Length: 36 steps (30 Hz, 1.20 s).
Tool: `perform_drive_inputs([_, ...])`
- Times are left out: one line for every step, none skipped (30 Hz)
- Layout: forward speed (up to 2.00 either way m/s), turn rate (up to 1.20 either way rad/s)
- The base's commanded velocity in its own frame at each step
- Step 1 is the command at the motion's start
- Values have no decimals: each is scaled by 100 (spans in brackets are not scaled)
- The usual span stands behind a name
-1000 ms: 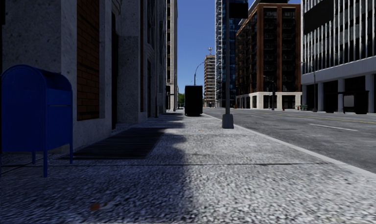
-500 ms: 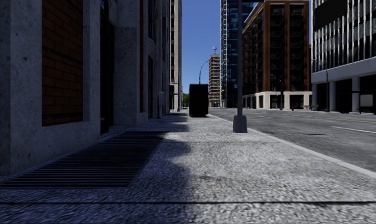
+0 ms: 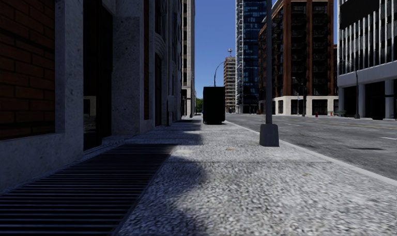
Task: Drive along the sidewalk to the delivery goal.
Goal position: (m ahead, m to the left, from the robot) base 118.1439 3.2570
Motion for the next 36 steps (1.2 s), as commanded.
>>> perform_drive_inputs([200, 0])
perform_drive_inputs([200, 0])
perform_drive_inputs([200, 0])
perform_drive_inputs([200, 0])
perform_drive_inputs([200, 0])
perform_drive_inputs([200, 0])
perform_drive_inputs([200, 0])
perform_drive_inputs([200, 0])
perform_drive_inputs([200, 0])
perform_drive_inputs([200, 0])
perform_drive_inputs([200, 0])
perform_drive_inputs([200, 0])
perform_drive_inputs([200, 0])
perform_drive_inputs([200, 0])
perform_drive_inputs([200, 0])
perform_drive_inputs([200, 0])
perform_drive_inputs([200, 0])
perform_drive_inputs([189, 0])
perform_drive_inputs([183, 0])
perform_drive_inputs([182, 0])
perform_drive_inputs([182, 0])
perform_drive_inputs([182, 0])
perform_drive_inputs([184, 0])
perform_drive_inputs([200, 0])
perform_drive_inputs([200, 0])
perform_drive_inputs([200, 0])
perform_drive_inputs([200, 0])
perform_drive_inputs([200, 0])
perform_drive_inputs([200, 0])
perform_drive_inputs([200, 0])
perform_drive_inputs([200, 0])
perform_drive_inputs([200, 0])
perform_drive_inputs([200, 0])
perform_drive_inputs([200, 0])
perform_drive_inputs([200, 0])
perform_drive_inputs([200, 0])
